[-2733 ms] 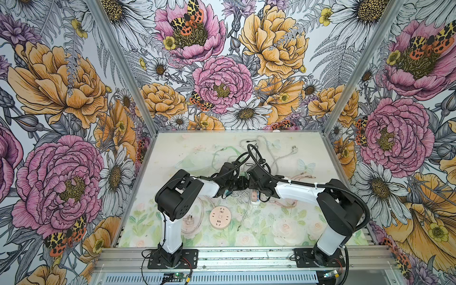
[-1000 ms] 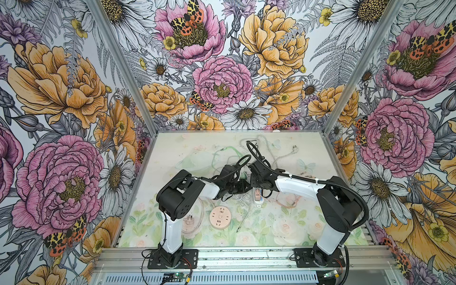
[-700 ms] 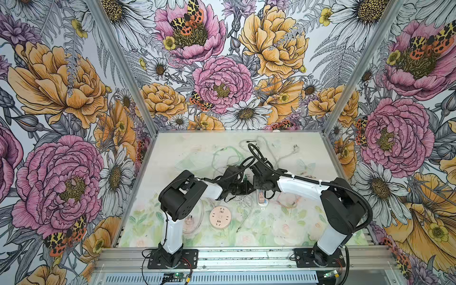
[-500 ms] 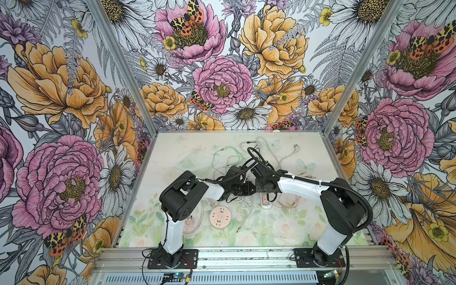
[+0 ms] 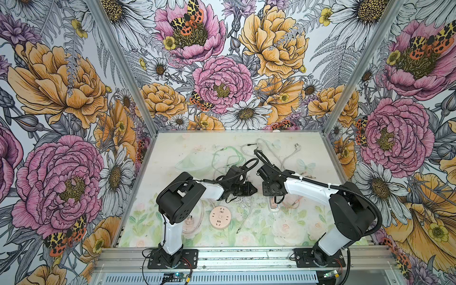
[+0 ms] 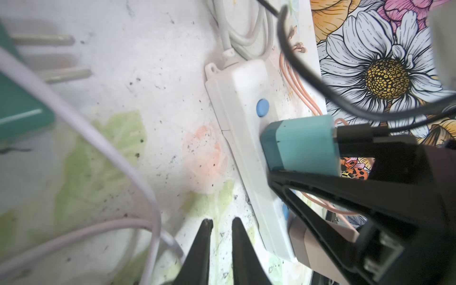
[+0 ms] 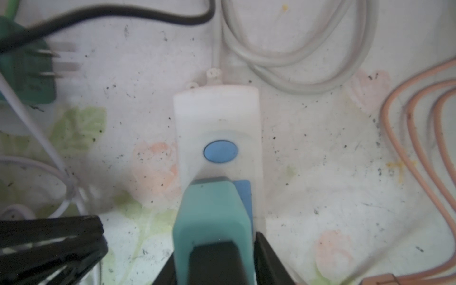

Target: Insert the plug

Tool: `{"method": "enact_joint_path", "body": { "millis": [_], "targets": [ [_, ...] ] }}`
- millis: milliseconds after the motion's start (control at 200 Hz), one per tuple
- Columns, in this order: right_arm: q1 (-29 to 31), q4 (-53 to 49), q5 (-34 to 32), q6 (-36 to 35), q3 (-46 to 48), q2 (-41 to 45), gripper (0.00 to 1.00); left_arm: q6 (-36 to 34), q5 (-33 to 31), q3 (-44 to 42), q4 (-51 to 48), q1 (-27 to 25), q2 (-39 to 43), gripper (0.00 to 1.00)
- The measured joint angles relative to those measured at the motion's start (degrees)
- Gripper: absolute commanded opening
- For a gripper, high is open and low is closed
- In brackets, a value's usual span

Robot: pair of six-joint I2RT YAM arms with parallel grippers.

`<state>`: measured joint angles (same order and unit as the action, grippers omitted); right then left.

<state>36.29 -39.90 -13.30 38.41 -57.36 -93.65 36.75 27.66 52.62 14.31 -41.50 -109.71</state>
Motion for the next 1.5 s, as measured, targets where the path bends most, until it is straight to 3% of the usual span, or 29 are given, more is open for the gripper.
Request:
{"method": "enact_joint_path", "body": {
  "millis": [60,90,145,580,806,1156,1361,1501],
  "targets": [
    [0.0,-1.5,0.4,-0.7,0.0,0.5,0.47,-0.3,0.0,0.0,0.0,0.0,0.1,0.20],
    [0.0,-2.4,0.8,-1.1,0.0,0.9,0.58,-0.4,0.0,0.0,0.0,0.0,0.1,0.20],
    [0.0,-3.7,1.2,-2.0,0.0,1.5,0.62,-0.8,0.0,0.0,-0.1,0.1,0.2,0.21],
    [-3.3,-7.0,2.7,-5.4,-4.0,15.5,0.69,-4.9,0.0,4.3,-7.0,0.6,2.6,0.26],
    [-9.7,-7.1,2.3,-6.8,-5.9,23.2,0.69,-9.2,-2.4,9.3,-17.8,-1.0,6.4,0.25],
    [-24.1,-7.1,3.2,-8.6,-6.7,28.7,0.61,-10.9,-9.0,13.0,-31.1,-7.7,7.8,0.22],
    [-25.6,-7.0,6.7,-11.3,-4.3,28.7,0.45,-8.0,-11.3,16.7,-33.4,-11.6,-0.2,0.21],
    [-26.2,-6.7,10.7,-12.3,-1.2,28.8,0.40,-6.0,-12.5,19.5,-33.9,-13.1,-3.9,0.21]
  ]
}}
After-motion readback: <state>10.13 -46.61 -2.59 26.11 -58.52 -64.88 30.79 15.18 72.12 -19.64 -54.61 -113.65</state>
